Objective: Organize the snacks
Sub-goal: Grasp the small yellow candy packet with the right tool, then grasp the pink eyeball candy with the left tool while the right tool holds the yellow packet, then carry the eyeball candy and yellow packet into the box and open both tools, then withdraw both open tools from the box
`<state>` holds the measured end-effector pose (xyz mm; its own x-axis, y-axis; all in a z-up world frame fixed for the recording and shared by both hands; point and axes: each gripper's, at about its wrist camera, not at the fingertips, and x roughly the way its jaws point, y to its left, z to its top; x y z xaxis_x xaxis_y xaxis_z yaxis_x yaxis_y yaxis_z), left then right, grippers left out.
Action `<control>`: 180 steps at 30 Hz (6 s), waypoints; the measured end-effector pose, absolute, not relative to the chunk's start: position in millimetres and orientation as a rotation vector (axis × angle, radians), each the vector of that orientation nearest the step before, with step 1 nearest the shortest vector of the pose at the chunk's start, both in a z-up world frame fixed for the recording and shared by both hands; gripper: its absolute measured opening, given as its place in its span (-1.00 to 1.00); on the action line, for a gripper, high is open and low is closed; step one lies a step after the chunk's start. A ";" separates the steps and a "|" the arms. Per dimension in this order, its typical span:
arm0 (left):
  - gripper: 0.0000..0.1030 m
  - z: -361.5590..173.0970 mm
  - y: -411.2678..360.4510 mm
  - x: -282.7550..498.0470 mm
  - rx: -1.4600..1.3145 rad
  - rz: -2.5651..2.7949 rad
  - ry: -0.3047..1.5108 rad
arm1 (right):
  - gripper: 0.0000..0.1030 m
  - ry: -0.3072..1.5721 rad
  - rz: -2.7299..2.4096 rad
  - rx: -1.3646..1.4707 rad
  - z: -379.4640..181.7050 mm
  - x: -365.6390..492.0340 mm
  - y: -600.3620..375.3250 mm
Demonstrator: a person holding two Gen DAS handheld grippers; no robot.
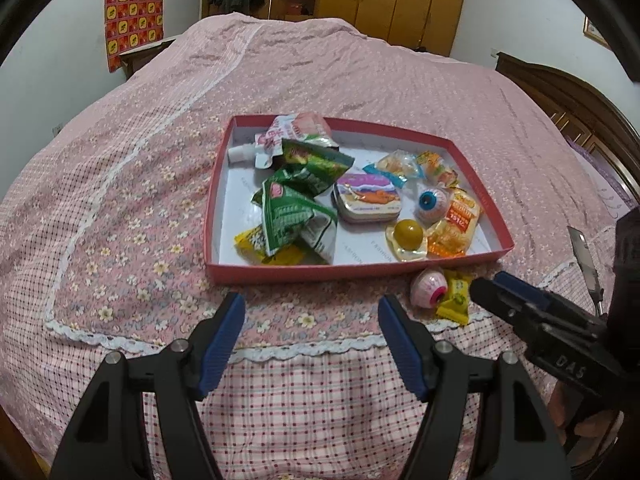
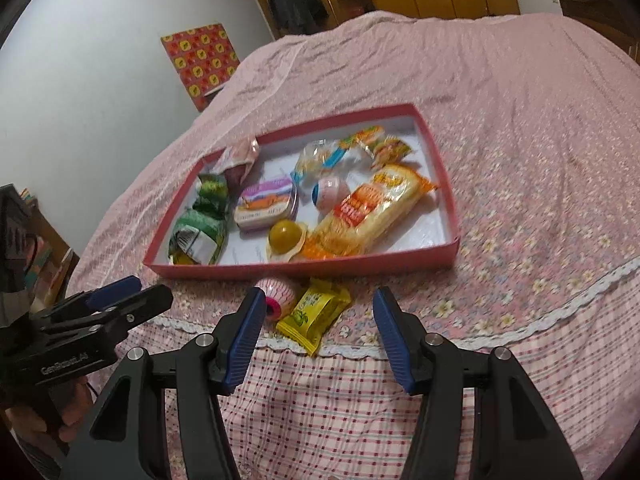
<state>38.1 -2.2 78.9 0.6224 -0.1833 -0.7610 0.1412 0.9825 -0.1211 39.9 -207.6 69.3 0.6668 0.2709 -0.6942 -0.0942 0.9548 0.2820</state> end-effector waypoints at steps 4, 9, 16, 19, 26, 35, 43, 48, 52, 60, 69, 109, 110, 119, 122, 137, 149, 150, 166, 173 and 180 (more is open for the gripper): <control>0.41 75.8 -2.6 37.3 -0.056 -0.194 0.885 | -0.08 0.846 0.193 0.232 60.7 44.7 -204.0; 0.41 73.8 -6.2 36.0 -0.051 -0.206 0.888 | -0.19 0.875 0.180 0.245 49.3 50.3 -203.3; 0.41 71.8 -15.7 35.3 -0.048 -0.221 0.903 | -0.46 0.872 0.177 0.205 43.7 52.3 -194.7; 0.41 72.2 -22.3 35.0 -0.052 -0.225 0.904 | -0.57 0.865 0.182 0.234 45.2 47.8 -202.1; 0.41 70.1 -38.3 38.7 -0.070 -0.228 0.919 | -0.58 0.834 0.154 0.220 53.8 31.4 -225.1; 0.40 63.4 -61.9 46.3 -0.054 -0.232 0.919 | -0.58 0.837 0.164 0.289 46.1 25.4 -251.1; 0.33 56.6 -73.6 55.0 -0.037 -0.225 0.910 | -0.58 0.825 0.182 0.350 37.6 21.6 -258.7; 0.28 50.1 -81.6 58.9 -0.023 -0.242 0.904 | -0.58 0.813 0.186 0.358 36.9 20.7 -258.7; 0.13 46.1 -90.6 63.0 -0.011 -0.254 0.905 | -0.58 0.805 0.196 0.373 36.4 19.7 -260.2; -0.28 40.6 -101.6 63.4 0.018 -0.275 0.896 | -0.57 0.793 0.206 0.382 35.3 16.8 -264.6; -0.38 41.8 -97.6 56.7 0.023 -0.302 0.891 | -0.58 0.790 0.204 0.379 35.4 16.0 -265.1; -0.38 111.8 -63.2 94.1 -0.036 -0.244 0.742 | -0.64 0.679 0.214 0.208 99.9 54.6 -226.6; -0.38 112.2 -63.4 97.3 -0.037 -0.243 0.738 | -0.64 0.677 0.214 0.202 101.0 58.6 -225.9; -0.38 103.6 -64.8 137.0 -0.050 -0.230 0.727 | -0.64 0.667 0.210 0.173 102.4 92.3 -220.1; -0.38 96.7 -66.5 148.7 -0.054 -0.229 0.737 | -0.64 0.669 0.205 0.164 100.1 101.3 -220.1; -0.21 84.1 -80.4 163.4 -0.018 -0.251 0.735 | -0.63 0.684 0.181 0.147 86.5 122.8 -221.5; 0.16 100.8 -71.0 140.1 -0.004 -0.220 0.739 | -0.27 0.647 0.181 0.139 102.0 102.5 -218.1; 0.16 103.1 -69.8 135.8 0.001 -0.217 0.739 | -0.25 0.643 0.181 0.142 103.8 98.9 -217.6; 0.24 101.3 -51.1 67.4 0.021 -0.154 0.786 | -0.10 0.683 0.183 0.131 104.1 46.6 -200.2; 0.24 97.7 -52.0 50.9 0.018 -0.134 0.802 | -0.09 0.718 0.163 0.137 99.1 31.5 -198.3; 0.24 97.1 -52.7 45.9 0.024 -0.111 0.805 | -0.09 0.728 0.156 0.142 98.1 25.3 -198.6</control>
